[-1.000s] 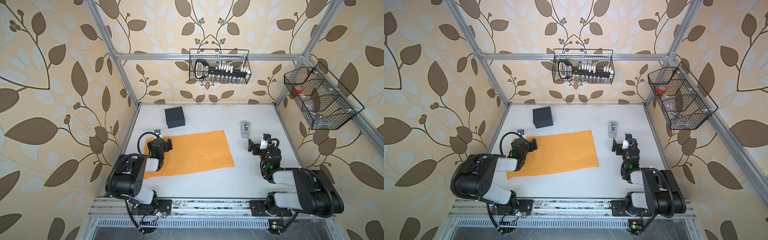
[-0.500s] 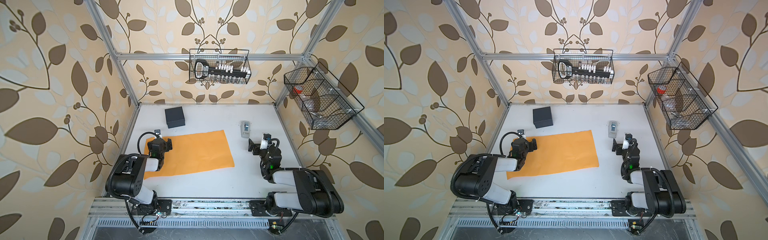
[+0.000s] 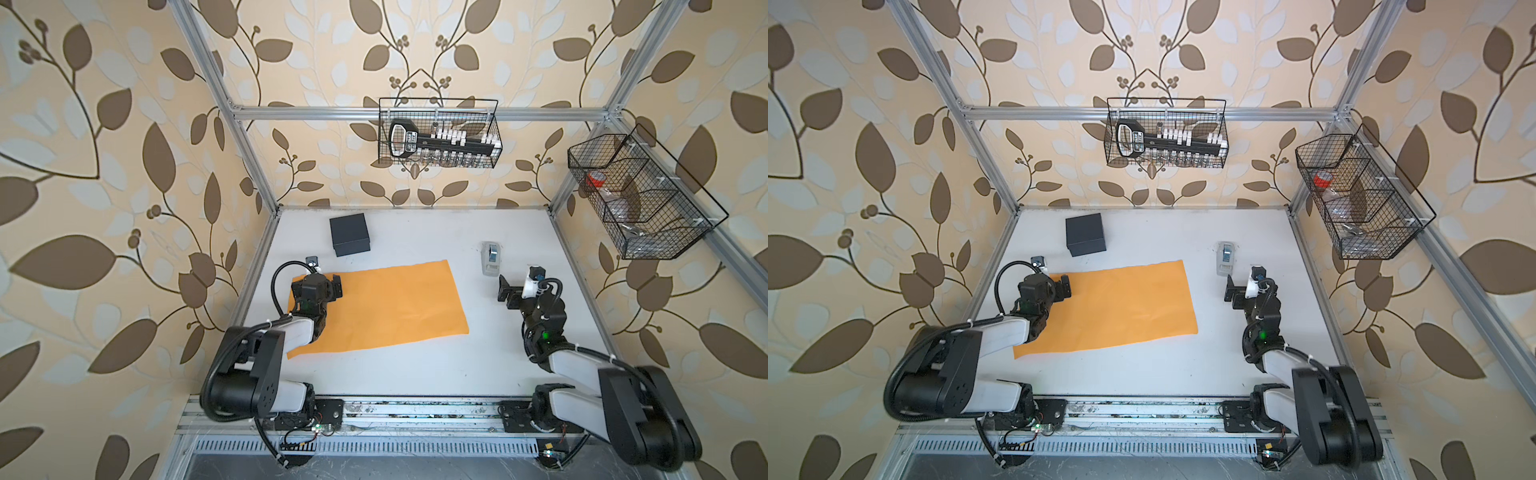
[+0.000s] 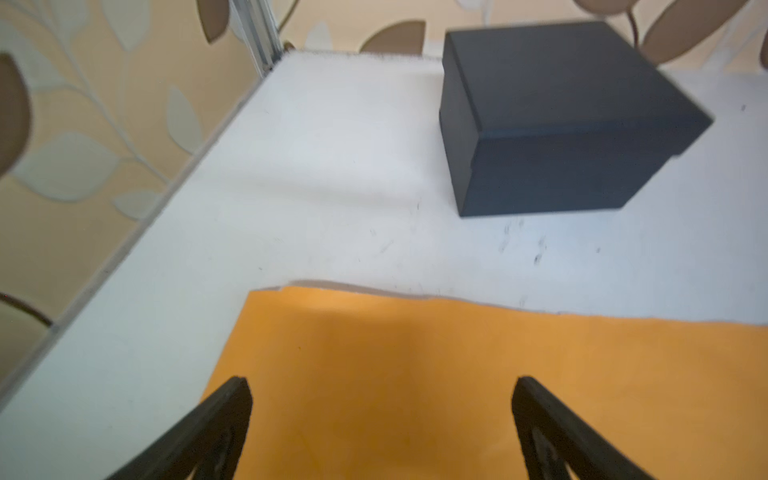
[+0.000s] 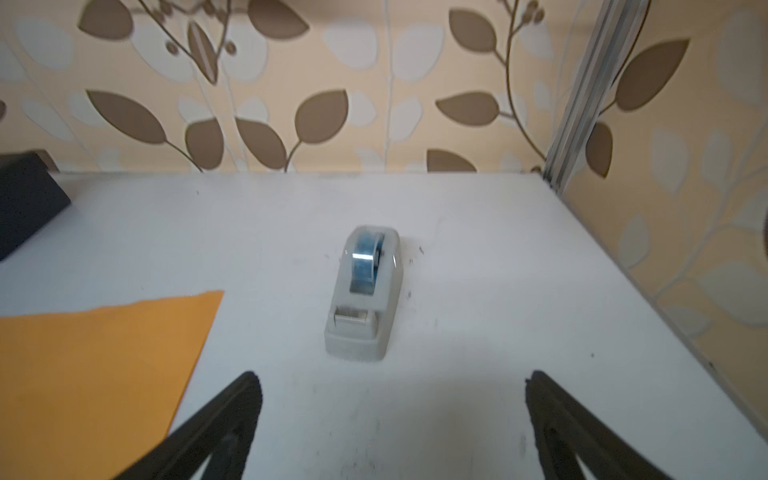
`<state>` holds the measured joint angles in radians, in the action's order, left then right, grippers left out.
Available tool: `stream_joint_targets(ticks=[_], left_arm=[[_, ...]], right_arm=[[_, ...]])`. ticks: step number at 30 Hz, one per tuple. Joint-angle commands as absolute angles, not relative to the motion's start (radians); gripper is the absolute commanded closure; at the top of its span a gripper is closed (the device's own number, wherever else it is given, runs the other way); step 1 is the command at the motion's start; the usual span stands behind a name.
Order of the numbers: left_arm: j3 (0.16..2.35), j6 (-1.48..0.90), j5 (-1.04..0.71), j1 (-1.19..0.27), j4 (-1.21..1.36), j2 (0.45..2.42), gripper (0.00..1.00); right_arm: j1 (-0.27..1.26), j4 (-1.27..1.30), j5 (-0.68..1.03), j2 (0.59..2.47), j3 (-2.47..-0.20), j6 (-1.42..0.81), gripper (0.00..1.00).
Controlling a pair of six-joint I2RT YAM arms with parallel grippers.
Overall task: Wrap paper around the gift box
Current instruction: 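Reach both grippers to the dark navy box from opposite sides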
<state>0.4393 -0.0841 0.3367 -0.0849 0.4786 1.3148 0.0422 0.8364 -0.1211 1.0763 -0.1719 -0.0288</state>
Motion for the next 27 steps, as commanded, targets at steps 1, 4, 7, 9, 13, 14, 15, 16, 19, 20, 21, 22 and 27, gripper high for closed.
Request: stream_joint_targets(ticks=[1, 4, 7, 9, 13, 14, 15, 16, 19, 20, 21, 22, 27], left_arm=[[0.588, -0.234, 0.499, -0.083, 0.218, 1.175, 0.01], [0.683, -0.4, 0.546, -0.081, 0.073, 1.13, 0.01], [0.837, -0.446, 0.333, -0.032, -0.1, 1.162, 0.01], [0.97, -0.48, 0.221, -0.011, -0.252, 1.236, 0.01], [1.177, -0.481, -0.088, 0.031, -0.419, 1.429, 0.05], [1.222, -0.483, -0.132, 0.037, -0.457, 1.497, 0.05], [1.251, -0.486, -0.17, 0.047, -0.48, 1.54, 0.06], [1.28, -0.497, -0.215, 0.06, -0.5, 1.584, 0.06], [1.334, -0.532, -0.328, 0.099, -0.517, 1.691, 0.06], [1.346, -0.543, -0.346, 0.108, -0.516, 1.72, 0.06], [1.355, -0.552, -0.355, 0.114, -0.516, 1.741, 0.06], [1.364, -0.561, -0.363, 0.121, -0.511, 1.761, 0.05], [1.396, -0.579, -0.408, 0.135, -0.466, 1.825, 0.03]], right_arm=[[0.057, 0.655, -0.196, 0.93, -0.229, -0.085, 0.0], [0.045, 0.455, -0.243, 0.831, -0.318, -0.293, 0.0], [-0.012, 0.239, -0.079, 0.844, -0.443, -0.473, 0.0], [-0.003, 0.22, 0.073, 0.912, -0.512, -0.509, 0.0], [0.115, 0.11, 0.154, 1.094, -0.7, -0.596, 0.0], [0.147, 0.123, 0.192, 1.144, -0.736, -0.606, 0.0], [0.17, 0.129, 0.212, 1.184, -0.764, -0.632, 0.0], [0.192, 0.141, 0.231, 1.232, -0.793, -0.671, 0.0], [0.235, 0.253, 0.284, 1.342, -0.828, -0.778, 0.0], [0.241, 0.364, 0.306, 1.359, -0.798, -0.812, 0.0], [0.243, 0.472, 0.314, 1.374, -0.766, -0.849, 0.0], [0.243, 0.558, 0.321, 1.397, -0.753, -0.888, 0.0], [0.219, 0.563, 0.498, 1.678, -0.966, -1.055, 0.0]])
